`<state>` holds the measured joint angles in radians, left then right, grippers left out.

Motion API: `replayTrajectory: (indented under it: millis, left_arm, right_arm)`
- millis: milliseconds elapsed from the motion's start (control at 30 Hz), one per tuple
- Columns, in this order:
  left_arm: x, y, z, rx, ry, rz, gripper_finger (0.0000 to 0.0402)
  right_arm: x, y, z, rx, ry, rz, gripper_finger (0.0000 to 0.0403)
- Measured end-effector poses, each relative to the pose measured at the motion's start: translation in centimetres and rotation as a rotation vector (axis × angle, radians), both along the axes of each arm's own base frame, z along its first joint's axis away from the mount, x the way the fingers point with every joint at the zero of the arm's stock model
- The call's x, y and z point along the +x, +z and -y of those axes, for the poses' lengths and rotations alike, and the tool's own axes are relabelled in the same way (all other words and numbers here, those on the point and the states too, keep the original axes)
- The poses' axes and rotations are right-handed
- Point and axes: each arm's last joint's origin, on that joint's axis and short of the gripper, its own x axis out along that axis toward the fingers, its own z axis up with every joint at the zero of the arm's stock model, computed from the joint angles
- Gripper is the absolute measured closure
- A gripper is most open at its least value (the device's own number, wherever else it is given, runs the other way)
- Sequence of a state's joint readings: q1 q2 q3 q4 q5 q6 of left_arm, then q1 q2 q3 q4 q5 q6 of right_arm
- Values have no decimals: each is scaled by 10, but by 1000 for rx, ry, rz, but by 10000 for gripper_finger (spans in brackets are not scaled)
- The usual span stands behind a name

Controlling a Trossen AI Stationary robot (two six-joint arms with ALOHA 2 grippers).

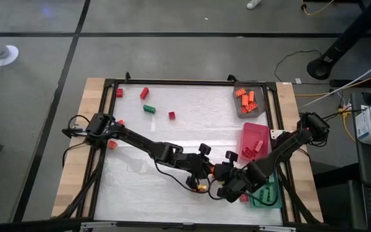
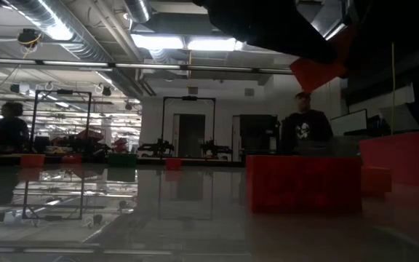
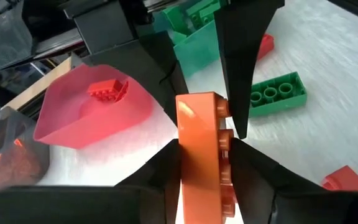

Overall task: Sort blocks
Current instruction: Put the orange game piece into the black bin

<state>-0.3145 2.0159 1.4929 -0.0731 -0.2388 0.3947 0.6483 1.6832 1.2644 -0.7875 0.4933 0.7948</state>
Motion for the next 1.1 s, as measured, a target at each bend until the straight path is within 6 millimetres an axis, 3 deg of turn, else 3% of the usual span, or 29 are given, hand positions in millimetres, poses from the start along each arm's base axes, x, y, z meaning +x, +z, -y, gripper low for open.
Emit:
replayTrajectory:
  millis: [300, 533, 667, 767, 967, 1100]
  left_arm:
    - [-1, 0, 1, 43, 22, 5, 247]
    - [-12, -4, 6, 248, 202, -38, 222]
    - [-28, -1, 4, 302, 290, -129, 226]
    - [-42, 10, -4, 239, 373, -190, 226]
    - [-69, 24, -38, 200, 558, -354, 224]
    - [-84, 19, -64, 244, 627, -475, 224]
  right_arm:
    - [0, 1, 1, 5, 9, -11, 310]
    - [-2, 7, 25, -15, -38, -117, 309]
    - [-5, 20, 52, -83, -107, -237, 309]
    - [-8, 34, 77, -148, -168, -315, 308]
    - [-19, 51, 141, -308, -310, -496, 307]
    - [-17, 51, 189, -350, -393, -586, 307]
